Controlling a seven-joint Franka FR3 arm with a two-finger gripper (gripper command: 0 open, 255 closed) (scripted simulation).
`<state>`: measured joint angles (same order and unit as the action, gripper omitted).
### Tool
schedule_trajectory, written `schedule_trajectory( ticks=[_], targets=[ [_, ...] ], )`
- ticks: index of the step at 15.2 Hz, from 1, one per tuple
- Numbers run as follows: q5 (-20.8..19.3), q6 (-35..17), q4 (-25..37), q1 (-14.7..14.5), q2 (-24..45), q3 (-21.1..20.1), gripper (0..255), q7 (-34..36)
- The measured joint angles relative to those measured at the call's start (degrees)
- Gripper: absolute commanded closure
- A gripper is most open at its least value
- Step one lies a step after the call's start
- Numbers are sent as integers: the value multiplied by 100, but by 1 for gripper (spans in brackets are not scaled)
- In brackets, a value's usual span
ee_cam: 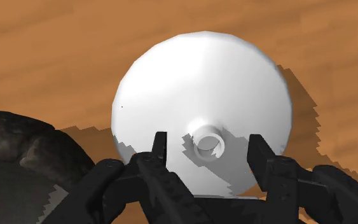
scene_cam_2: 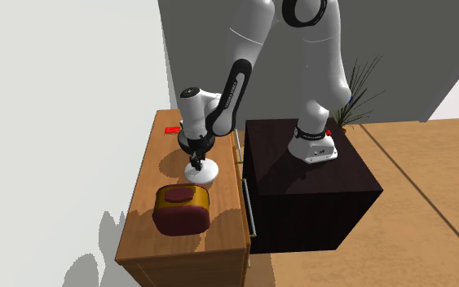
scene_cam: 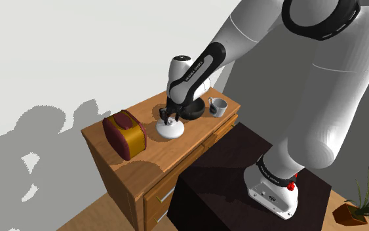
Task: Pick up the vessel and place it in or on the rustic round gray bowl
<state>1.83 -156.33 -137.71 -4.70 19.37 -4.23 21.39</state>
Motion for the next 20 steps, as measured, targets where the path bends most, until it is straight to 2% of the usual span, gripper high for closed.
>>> schedule_trajectory(
  ticks=[10, 20],
  targets=[
    [3, 29, -9, 2, -38, -3, 255, -2],
    [55, 703, -56, 33, -762, -32, 255, -23]
  ],
)
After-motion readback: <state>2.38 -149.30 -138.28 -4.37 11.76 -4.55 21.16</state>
